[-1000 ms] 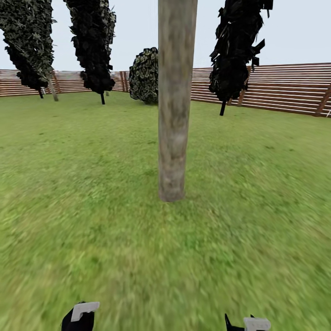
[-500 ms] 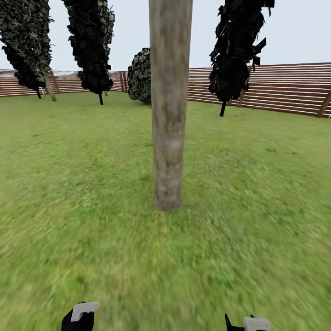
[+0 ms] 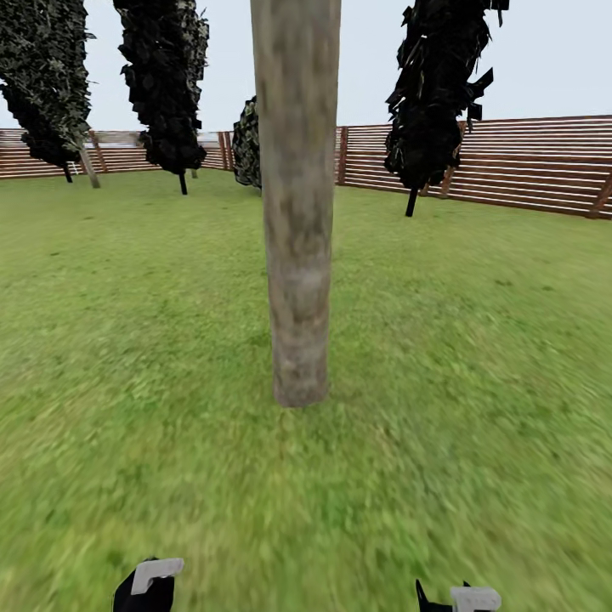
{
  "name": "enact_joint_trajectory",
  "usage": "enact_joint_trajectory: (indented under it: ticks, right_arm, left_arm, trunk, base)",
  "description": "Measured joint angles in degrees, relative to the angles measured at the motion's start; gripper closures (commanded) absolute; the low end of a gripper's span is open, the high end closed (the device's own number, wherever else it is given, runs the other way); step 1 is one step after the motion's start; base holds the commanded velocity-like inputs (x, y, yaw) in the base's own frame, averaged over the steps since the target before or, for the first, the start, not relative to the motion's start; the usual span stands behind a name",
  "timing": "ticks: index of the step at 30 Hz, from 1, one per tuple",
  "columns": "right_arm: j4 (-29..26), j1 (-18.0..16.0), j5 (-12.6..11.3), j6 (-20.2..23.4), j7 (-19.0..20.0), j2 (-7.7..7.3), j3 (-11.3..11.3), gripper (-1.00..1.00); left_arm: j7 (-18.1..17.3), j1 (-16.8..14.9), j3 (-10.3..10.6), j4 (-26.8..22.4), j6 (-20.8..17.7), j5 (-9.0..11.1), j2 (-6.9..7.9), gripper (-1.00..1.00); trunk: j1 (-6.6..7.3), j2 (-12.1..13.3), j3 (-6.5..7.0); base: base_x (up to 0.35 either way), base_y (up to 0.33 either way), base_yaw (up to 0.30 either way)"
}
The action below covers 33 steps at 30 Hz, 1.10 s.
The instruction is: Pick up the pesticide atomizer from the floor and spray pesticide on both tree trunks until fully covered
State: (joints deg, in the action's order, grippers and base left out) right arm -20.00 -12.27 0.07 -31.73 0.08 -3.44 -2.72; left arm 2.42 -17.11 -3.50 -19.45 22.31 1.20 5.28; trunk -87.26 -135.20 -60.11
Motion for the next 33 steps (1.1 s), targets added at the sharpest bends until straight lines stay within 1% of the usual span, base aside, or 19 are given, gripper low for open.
enact_joint_trajectory:
  ticks: [14,22,24,27,28,29,30,31,33]
  right_arm:
    - [0.1,0.0,0.0,0.0,0.0,0.0,0.0,-1.0]
    - [0.1,0.0,0.1,0.0,-0.2,0.07,0.0,-1.0]
    - [0.1,0.0,0.1,0.0,-0.2,0.08,0.1,-1.0]
    - [-0.3,0.0,0.2,0.1,0.1,0.0,0.2,-1.0]
    - [-0.9,-0.1,0.7,0.1,0.2,-0.04,0.8,-1.0]
    - [-2.6,-0.2,3.5,0.1,0.3,-0.09,2.9,-1.0]
    - [-3.9,-0.2,5.1,0.2,0.4,-0.1,3.7,-1.0]
    - [-4.6,-0.3,6.0,0.2,0.4,-0.1,4.1,-1.0]
    - [-7.6,-0.6,9.4,0.2,0.3,0.03,5.3,-1.0]
  left_arm:
    - [0.1,0.0,0.0,0.0,0.0,-0.1,-0.03,1.0]
    - [0.2,0.0,0.1,0.0,-0.1,-0.4,-0.41,1.0]
    - [0.2,0.0,0.1,0.0,-0.1,-0.4,-0.39,1.0]
    - [-0.3,-0.1,0.7,0.0,-0.2,-0.7,-0.14,1.0]
    - [-0.9,-0.1,1.1,0.0,-0.3,-1.4,0.01,1.0]
    - [-4.0,-0.3,2.6,0.0,-0.3,-4.4,0.52,1.0]
    - [-6.2,-0.3,2.8,0.0,-0.3,-5.8,0.92,1.0]
    - [-7.4,-0.3,2.9,0.0,-0.3,-6.5,1.11,1.0]
    - [-12.1,-0.3,3.3,-0.1,-0.3,-9.4,1.63,1.0]
  trunk:
    - [0.0,0.0,0.0]
    - [-0.03,0.0,0.0]
    - [-0.03,0.0,0.0]
    - [-0.03,0.0,0.0]
    - [-0.03,0.0,0.0]
    - [-0.03,0.0,0.0]
    - [-0.03,0.0,0.0]
    - [-0.03,0.0,0.0]
    - [-0.03,0.0,0.0]
  base:
    - [0.276,-0.14,0.0]
    - [0.04,-0.018,0.0]
    - [0.002,-0.001,0.0]
    - [0.0,0.0,0.0]
    - [0.0,0.0,0.0]
    - [0.0,0.0,0.0]
    - [0.0,0.0,0.0]
    - [0.0,0.0,0.0]
    - [0.0,0.0,0.0]
